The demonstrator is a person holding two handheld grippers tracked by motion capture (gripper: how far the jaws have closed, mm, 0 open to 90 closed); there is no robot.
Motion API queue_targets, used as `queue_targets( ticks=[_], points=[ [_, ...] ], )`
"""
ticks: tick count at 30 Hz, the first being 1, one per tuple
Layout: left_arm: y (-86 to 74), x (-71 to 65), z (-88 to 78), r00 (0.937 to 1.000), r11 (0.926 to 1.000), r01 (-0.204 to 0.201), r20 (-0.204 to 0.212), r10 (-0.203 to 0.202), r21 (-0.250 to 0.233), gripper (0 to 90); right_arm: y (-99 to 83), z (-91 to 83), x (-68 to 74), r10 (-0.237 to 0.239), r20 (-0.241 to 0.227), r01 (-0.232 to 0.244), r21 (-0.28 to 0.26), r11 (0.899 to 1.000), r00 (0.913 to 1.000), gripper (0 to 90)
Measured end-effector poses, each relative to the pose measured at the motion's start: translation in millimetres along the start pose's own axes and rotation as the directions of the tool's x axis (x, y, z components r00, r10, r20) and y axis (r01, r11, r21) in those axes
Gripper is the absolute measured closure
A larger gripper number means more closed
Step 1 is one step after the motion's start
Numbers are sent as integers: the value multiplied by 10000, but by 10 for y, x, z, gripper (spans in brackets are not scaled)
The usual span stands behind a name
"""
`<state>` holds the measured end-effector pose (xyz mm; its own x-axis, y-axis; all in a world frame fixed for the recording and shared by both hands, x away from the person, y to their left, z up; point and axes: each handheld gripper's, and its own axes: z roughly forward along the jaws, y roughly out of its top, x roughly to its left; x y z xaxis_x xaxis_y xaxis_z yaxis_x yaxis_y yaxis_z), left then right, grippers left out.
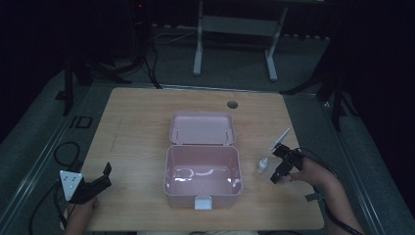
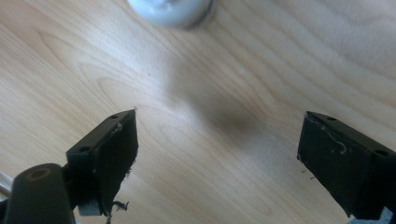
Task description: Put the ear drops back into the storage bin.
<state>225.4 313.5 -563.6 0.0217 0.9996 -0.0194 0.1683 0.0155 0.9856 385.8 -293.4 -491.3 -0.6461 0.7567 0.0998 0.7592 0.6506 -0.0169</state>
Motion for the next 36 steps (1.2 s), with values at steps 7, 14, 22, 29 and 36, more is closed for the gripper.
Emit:
queue_targets(
  ticks=[7, 14, 22, 29, 36],
  points=[
    [0, 1, 1, 10000, 10000, 5, 11, -5, 7, 24, 171, -18, 32, -127, -184, 129, 97, 9999, 9997, 144],
    [0, 0, 0, 10000, 10000, -13, 30, 13, 8, 24, 319, -11, 95, -350, -290, 354, 142, 9993, 9990, 161],
    [0, 0, 1, 10000, 10000, -11, 46, 11, 7, 24, 471, 43, 106, -198, -324, 210, 370, 9991, 9993, 161],
    [0, 0, 0, 10000, 10000, -26, 62, 26, 6, 24, 541, 89, 139, -465, 23, 464, 421, 9980, 9989, 264],
    [0, -1, 0, 10000, 10000, -33, 66, 33, 4, 24, 579, 108, 180, -770, 173, 761, 482, 9959, 9969, 392]
  ],
)
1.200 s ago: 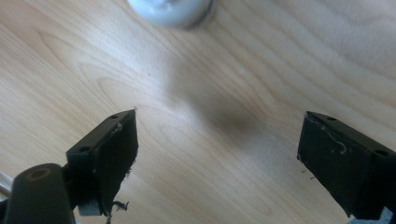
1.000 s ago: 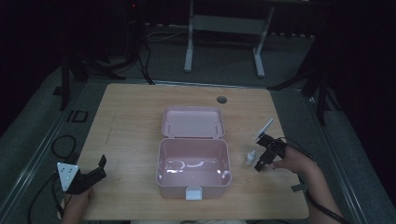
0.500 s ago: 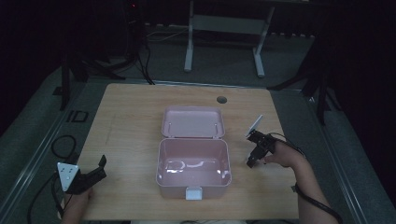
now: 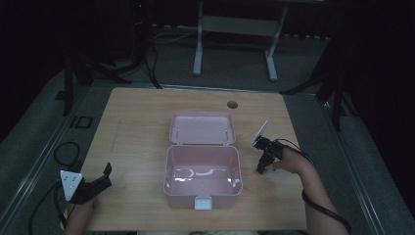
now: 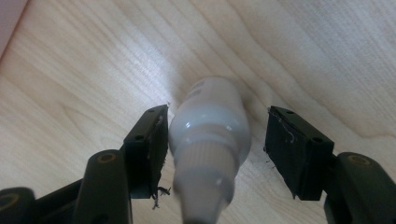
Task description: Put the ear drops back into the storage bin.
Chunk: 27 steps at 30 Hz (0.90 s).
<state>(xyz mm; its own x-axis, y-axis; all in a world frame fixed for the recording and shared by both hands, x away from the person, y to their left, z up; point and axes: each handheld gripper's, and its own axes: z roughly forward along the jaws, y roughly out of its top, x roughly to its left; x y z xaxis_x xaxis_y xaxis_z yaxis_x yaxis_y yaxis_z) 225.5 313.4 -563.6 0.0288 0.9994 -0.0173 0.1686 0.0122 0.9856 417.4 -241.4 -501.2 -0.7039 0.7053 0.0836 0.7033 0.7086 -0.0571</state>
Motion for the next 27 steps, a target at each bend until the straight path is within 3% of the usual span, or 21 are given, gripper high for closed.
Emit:
queue_targets(
  ticks=[3, 14, 19, 27],
  points=[
    [0, 0, 0, 10000, 10000, -6, 1, 6, 0, 23, 19, 10, -22, 187, 75, -187, -7, 9998, 9998, 426],
    [1, 1, 1, 10000, 10000, 6, 2, -6, 14, 23, 83, 78, 14, 96, 6, -96, -2, 10000, 10000, 516],
    [1, 1, 3, 10000, 10000, 30, -2, -30, 8, 23, 104, 56, 49, -144, 181, 142, 108, 9998, 9997, 589],
    [1, 1, 4, 10000, 10000, 39, -3, -39, 22, 23, 63, -77, 81, -834, 597, 841, -109, 9964, 9947, 590]
  ],
)
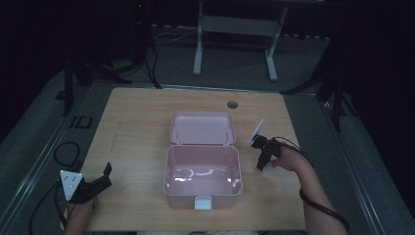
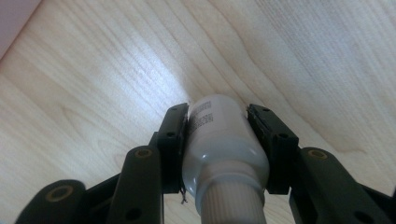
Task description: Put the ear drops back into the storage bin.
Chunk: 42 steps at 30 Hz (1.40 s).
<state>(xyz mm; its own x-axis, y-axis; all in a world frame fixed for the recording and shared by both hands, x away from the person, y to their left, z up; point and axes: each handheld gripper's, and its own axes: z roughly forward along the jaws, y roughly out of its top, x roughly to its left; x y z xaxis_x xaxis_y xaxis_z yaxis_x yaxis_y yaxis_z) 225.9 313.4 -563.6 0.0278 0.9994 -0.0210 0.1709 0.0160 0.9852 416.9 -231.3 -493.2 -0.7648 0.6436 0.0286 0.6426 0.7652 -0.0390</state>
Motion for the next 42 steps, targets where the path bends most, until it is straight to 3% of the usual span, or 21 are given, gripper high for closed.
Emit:
queue_targets(
  ticks=[5, 8, 11, 12, 13, 16, 17, 18, 21, 22, 23, 31, 32, 33, 34, 39, 42],
  points=[
    [0, -1, 0, 10000, 10000, -4, -2, 4, -4, 24, -27, -45, 21, -382, 4, 382, 82, 9992, 9993, 591],
    [0, 0, 0, 10000, 10000, 7, 0, -7, 3, 24, -68, -69, 70, -1206, 3, 1205, 240, 9924, 9927, 591],
    [0, 0, 0, 10000, 10000, 0, -3, 0, 0, 23, -109, -61, 125, -2030, -79, 2031, 364, 9785, 9792, 592],
    [0, -1, 0, 10000, 10000, -3, -2, 3, 0, 23, -109, -61, 125, -2030, -79, 2031, 364, 9785, 9792, 592],
    [0, -1, 0, 10000, 10000, -5, -5, 5, 0, 23, -133, -55, 157, -2459, -131, 2462, 444, 9682, 9692, 591],
    [0, -1, -1, 10000, 10000, -8, -7, 8, -4, 24, -170, -55, 198, -3115, -136, 3118, 398, 9493, 9501, 591],
    [0, -1, -1, 10000, 10000, -11, -11, 11, 0, 24, -170, -55, 198, -3115, -136, 3118, 398, 9493, 9501, 591],
    [0, -1, 0, 10000, 10000, -10, -11, 10, -5, 24, -196, -55, 230, -3605, -137, 3608, 320, 9321, 9327, 591],
    [0, -2, -1, 10000, 10000, -14, -13, 14, 1, 23, -232, -54, 286, -4232, -137, 4234, 299, 9054, 9059, 592],
    [0, -2, -1, 10000, 10000, -14, -13, 14, 1, 24, -232, -54, 286, -4232, -137, 4234, 299, 9054, 9059, 592],
    [0, -2, -1, 10000, 10000, -12, -18, 12, 1, 24, -253, -57, 326, -4615, -148, 4617, 272, 8866, 8870, 592],
    [0, -2, 0, 10000, 10000, -11, -10, 11, 2, 24, -317, -67, 464, -5479, 156, 5445, 909, 8338, 8364, 593],
    [0, -2, 0, 10000, 10000, -11, -10, 11, 2, 23, -317, -67, 464, -5479, 156, 5445, 909, 8338, 8364, 593],
    [0, -2, 0, 10000, 10000, -13, -15, 13, 0, 23, -325, -75, 478, -5599, 210, 5562, 891, 8263, 8283, 593],
    [0, -2, 0, 10000, 10000, -15, -12, 15, 2, 24, -340, -87, 510, -5809, 299, 5769, 865, 8122, 8134, 593],
    [0, -2, 0, 10000, 10000, -15, -18, 15, 3, 24, -360, -113, 608, -6196, 322, 6148, 943, 7830, 7842, 593],
    [0, -3, 0, 10000, 10000, -19, -22, 19, 3, 24, -365, -124, 657, -6310, 253, 6271, 867, 7741, 7754, 593]
  ],
)
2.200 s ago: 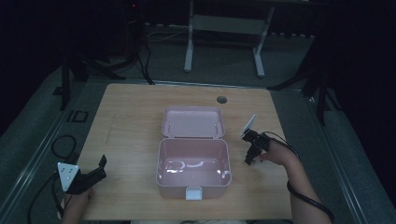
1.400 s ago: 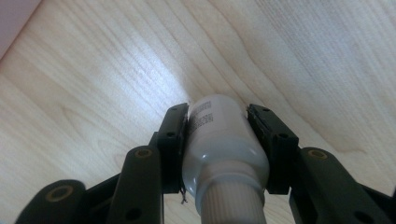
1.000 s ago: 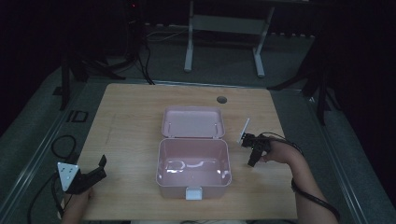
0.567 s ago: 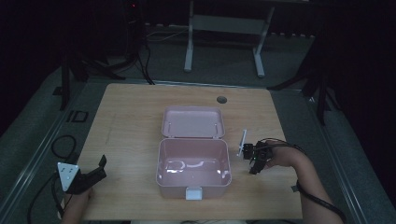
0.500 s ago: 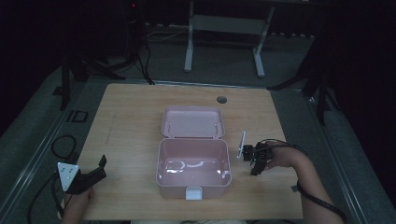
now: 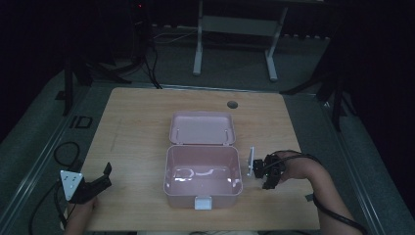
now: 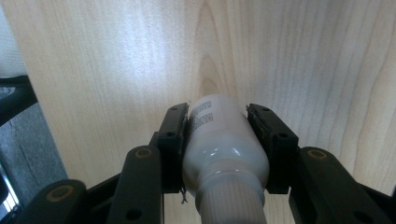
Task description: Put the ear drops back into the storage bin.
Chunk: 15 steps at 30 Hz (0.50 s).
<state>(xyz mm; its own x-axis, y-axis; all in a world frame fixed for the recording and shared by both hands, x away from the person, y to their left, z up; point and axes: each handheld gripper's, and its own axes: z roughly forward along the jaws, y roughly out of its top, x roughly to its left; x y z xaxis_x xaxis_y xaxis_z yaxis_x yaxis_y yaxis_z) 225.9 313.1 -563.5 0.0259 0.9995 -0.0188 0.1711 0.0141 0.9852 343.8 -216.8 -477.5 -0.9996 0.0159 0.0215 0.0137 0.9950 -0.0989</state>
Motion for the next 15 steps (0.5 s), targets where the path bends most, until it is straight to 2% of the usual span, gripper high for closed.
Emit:
queue_targets(
  ticks=[7, 15],
  points=[
    [0, 1, 0, 10000, 10000, 1, 2, -1, -2, 23, 23, -16, 22, -98, -45, 99, 74, 9999, 9999, 593],
    [0, 0, -1, 10000, 10000, -1, -8, 1, -5, 24, 57, -168, 49, -127, 42, 127, -23, 9999, 9999, 593]
  ],
)
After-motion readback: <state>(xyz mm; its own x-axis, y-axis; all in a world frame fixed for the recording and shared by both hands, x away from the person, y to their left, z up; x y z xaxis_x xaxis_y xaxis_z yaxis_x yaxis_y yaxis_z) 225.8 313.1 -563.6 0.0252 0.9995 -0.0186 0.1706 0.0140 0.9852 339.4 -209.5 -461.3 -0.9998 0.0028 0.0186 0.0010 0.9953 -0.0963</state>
